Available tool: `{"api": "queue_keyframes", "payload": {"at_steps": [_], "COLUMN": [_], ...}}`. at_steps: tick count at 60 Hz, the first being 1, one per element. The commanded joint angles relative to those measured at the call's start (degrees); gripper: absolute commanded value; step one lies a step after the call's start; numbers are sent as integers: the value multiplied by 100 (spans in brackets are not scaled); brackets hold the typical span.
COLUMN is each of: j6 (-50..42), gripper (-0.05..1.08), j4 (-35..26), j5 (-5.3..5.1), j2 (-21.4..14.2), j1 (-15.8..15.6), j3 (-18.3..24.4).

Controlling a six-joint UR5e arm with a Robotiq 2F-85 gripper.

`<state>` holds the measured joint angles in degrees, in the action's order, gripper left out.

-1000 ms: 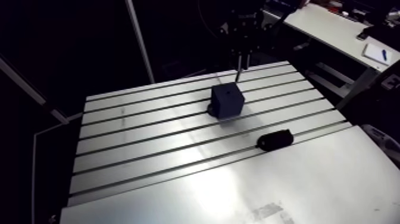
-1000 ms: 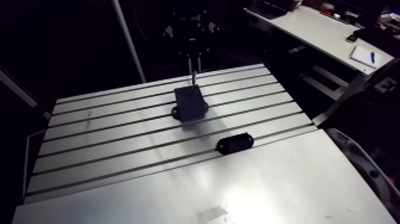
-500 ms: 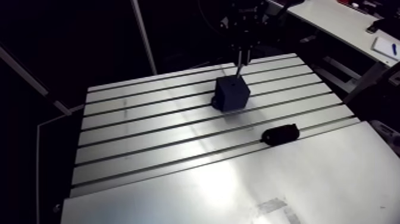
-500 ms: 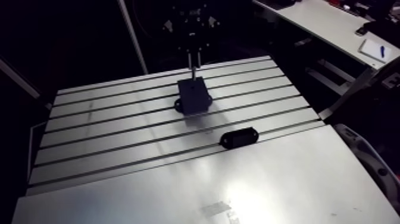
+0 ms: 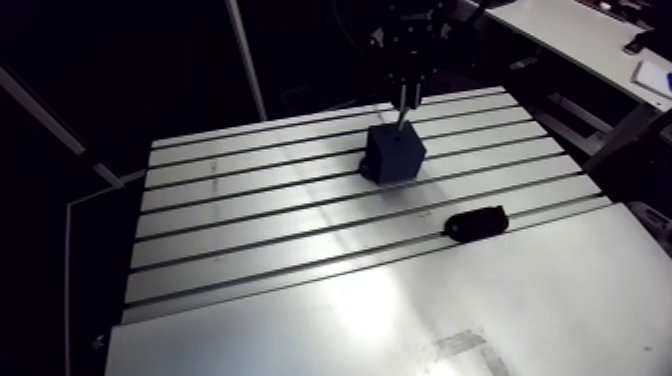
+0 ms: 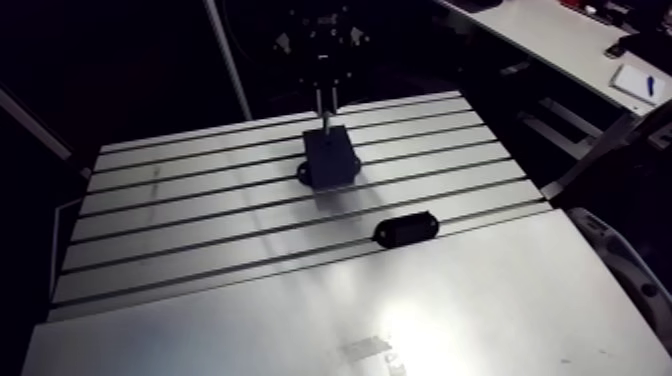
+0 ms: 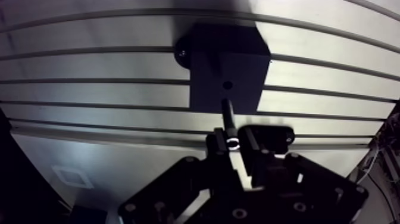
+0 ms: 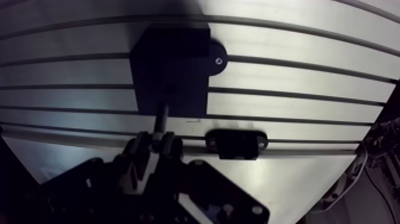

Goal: Pick up the M10 bolt and insert it into the hole until fully seated.

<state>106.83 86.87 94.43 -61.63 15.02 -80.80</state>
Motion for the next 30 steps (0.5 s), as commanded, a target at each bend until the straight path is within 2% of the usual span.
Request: {"api": "queue_keyframes", "payload": {"at_steps": [1, 30], "j6": [-70, -79], "gripper": [108, 107], "j4": [-8, 10], "j5": [43, 97], "j2": [23, 68], "j1": [-17, -17], "j3": [8, 16]}}
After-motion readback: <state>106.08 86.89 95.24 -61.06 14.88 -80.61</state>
